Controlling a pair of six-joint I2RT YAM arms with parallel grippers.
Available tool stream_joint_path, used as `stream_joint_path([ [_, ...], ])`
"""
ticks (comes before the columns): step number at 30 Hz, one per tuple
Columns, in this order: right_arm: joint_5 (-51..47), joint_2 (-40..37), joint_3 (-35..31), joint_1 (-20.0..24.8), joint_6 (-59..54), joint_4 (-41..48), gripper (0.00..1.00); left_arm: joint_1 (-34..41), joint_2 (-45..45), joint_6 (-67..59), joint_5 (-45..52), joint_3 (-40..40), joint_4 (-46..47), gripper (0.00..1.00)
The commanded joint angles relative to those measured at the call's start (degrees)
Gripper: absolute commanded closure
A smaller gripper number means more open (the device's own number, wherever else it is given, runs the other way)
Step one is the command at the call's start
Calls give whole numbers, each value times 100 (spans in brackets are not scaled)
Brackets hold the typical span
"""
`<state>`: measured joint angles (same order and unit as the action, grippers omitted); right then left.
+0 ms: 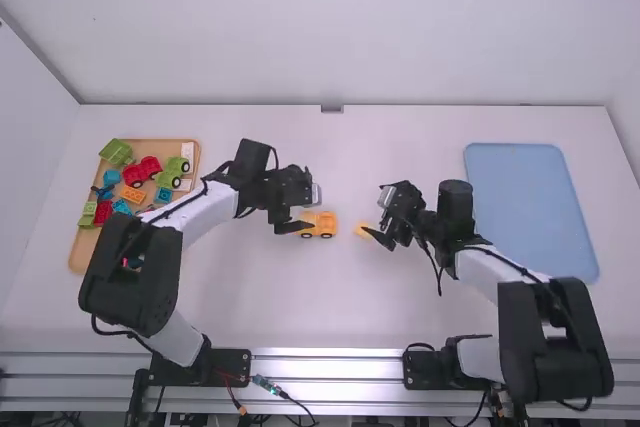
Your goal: Assemble lego blocks to make yellow taxi
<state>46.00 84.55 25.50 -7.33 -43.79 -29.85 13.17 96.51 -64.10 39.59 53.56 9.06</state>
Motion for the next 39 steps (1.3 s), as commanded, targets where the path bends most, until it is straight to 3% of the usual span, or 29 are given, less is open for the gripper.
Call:
stream_joint_path([
  [1, -144, 571, -195, -149, 354, -422, 1, -229, -21, 129, 909, -267, -361, 1],
  [9, -535, 1852, -210, -55, 831, -1593, 1, -190, -21, 319, 535, -487, -621, 1],
  [17, 317, 2543, 188, 129, 337, -1346, 2, -190, -21, 319, 581, -531, -614, 1],
  [24, 308, 2549, 315, 37, 118, -990, 6, -192, -21, 302, 581, -680, -809, 1],
  [27, 131, 2551, 219, -109, -133, -1010, 15, -192, -21, 304, 584, -737, -866, 1],
  [32, 105, 2551, 195, -275, -151, -1038, 17, -192, -21, 317, 579, -734, -874, 1],
  [39, -144, 2551, 267, -280, -111, -855, 29, -192, -21, 306, 581, -734, -885, 1],
])
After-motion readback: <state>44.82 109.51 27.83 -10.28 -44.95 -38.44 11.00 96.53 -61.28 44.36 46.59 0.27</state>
